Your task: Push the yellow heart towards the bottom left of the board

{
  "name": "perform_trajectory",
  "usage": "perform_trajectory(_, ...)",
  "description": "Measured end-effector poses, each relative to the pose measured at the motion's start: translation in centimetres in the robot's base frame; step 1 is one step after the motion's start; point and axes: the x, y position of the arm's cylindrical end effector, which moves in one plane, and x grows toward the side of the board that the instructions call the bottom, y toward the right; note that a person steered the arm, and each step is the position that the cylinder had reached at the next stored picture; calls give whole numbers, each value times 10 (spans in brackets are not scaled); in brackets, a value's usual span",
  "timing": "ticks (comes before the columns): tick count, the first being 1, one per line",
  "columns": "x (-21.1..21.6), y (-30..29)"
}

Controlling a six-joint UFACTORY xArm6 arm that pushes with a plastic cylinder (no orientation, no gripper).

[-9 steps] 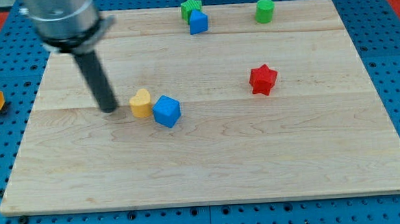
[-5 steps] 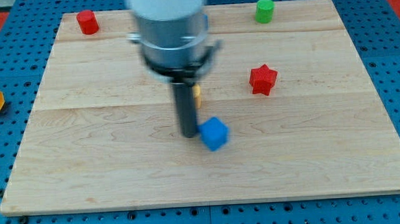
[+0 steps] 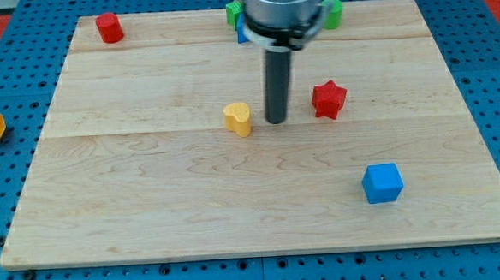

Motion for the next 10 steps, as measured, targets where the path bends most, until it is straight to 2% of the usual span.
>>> perform_trajectory(1,21,-98)
perform_trajectory(3,-18,-151)
perform_trajectory(4,32,-183)
perform_trajectory(5,60,-183)
perform_trajectory(6,47,-150)
perform_trajectory(7,79,-127)
perform_trajectory(8,121,-145)
perform_trajectory(9,145,-151)
perform_trajectory(10,142,-137)
